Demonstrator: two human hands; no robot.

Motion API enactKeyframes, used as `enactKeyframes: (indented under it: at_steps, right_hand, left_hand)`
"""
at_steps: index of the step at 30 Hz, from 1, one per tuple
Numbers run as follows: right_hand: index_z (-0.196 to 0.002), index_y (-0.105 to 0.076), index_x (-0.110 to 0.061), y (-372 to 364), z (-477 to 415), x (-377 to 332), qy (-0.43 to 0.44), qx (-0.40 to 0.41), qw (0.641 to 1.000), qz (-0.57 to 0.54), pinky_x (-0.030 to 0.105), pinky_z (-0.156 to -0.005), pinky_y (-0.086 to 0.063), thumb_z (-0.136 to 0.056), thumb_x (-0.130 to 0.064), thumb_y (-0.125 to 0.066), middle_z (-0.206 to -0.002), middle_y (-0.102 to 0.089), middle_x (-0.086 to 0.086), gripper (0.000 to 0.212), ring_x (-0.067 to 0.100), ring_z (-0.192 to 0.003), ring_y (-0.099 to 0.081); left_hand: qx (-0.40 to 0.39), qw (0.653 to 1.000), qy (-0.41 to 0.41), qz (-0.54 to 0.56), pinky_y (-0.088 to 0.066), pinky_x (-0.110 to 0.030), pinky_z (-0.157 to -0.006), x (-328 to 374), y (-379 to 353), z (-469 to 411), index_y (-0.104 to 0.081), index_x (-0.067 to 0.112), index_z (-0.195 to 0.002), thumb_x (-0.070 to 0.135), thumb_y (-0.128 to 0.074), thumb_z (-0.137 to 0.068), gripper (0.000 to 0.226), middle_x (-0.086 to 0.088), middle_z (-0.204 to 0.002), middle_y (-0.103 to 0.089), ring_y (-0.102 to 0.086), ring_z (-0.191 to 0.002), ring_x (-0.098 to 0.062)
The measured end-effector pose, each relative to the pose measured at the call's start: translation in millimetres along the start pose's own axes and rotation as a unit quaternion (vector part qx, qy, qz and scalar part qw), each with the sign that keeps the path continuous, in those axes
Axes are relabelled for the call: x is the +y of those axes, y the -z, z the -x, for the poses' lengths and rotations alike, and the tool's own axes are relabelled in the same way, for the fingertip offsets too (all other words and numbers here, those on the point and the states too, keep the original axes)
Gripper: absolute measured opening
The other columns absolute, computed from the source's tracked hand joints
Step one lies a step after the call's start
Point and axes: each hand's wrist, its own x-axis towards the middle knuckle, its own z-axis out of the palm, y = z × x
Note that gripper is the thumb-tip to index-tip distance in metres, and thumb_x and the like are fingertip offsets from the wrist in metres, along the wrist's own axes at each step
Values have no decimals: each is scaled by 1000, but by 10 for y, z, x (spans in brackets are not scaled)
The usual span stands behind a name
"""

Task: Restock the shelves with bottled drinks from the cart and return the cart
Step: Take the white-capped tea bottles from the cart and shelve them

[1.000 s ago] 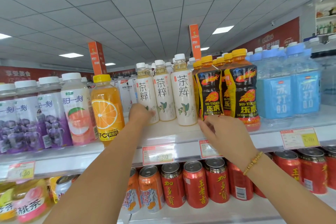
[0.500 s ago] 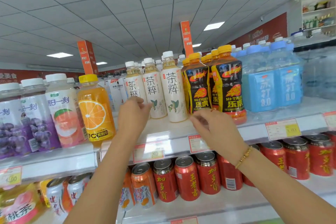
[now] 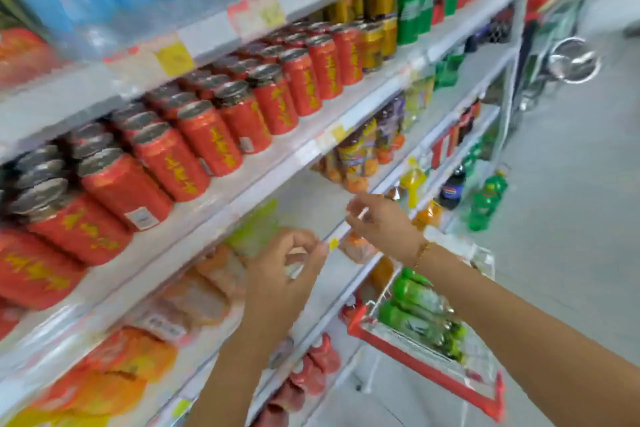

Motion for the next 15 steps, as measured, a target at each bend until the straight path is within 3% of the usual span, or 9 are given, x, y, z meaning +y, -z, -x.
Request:
enactKeyframes:
  at_steps: [3,6,11,13,15]
  right_hand:
    - [-113,-58,-7,144,430,1168,-233,-40,971,26,30,-83,-43,-85,-23,-64,-106,-64,12,32,27,-99,-60]
    - [-120,-53,-8,256,864,2030,-399,-49,915,19,28,-78,-41,-83,-26,-67,-104,-61,11,44,28,-104,-58]
    - [-122,-51,-3,262,1185,3132,-504,-17,864,-17,28,-80,-42,-83,-25,-69,-100,-58,13,49,25,-95,-55]
    - [-120,-51,-6,196,1184,3589,-517,-19,855,-32,25,-77,-42,-85,-21,-66,-105,-57,10,41,23,-94,-54]
    - [-121,-53,-3,135,1115,3898,-516,-3,856,-37,26,-78,-42,-84,-14,-66,-116,-59,16,41,25,-95,-55]
  left_hand:
    - [-102,995,12,-8,-44,-10,-82,-348,-858,-101,-59,29,-85,38,-59,-78,12,16,-94,-61,-58,-92,3]
    - [-162,985,54,-31,-41,-5,-79,-837,-1605,-182,-62,22,-90,22,-69,-79,14,5,-98,-64,-56,-90,7]
    - [-231,955,172,-67,-50,-28,-85,-1586,-2593,-355,-63,9,-98,11,-68,-83,16,-6,-96,-68,-64,-91,-13]
    - [-249,946,190,-78,-52,-25,-83,-1903,-2981,-439,-63,5,-100,11,-66,-84,17,-7,-94,-67,-63,-87,-14]
    - [-270,937,195,-105,-45,-8,-73,-2149,-3232,-512,-63,6,-102,13,-66,-85,18,-3,-92,-65,-59,-84,-10]
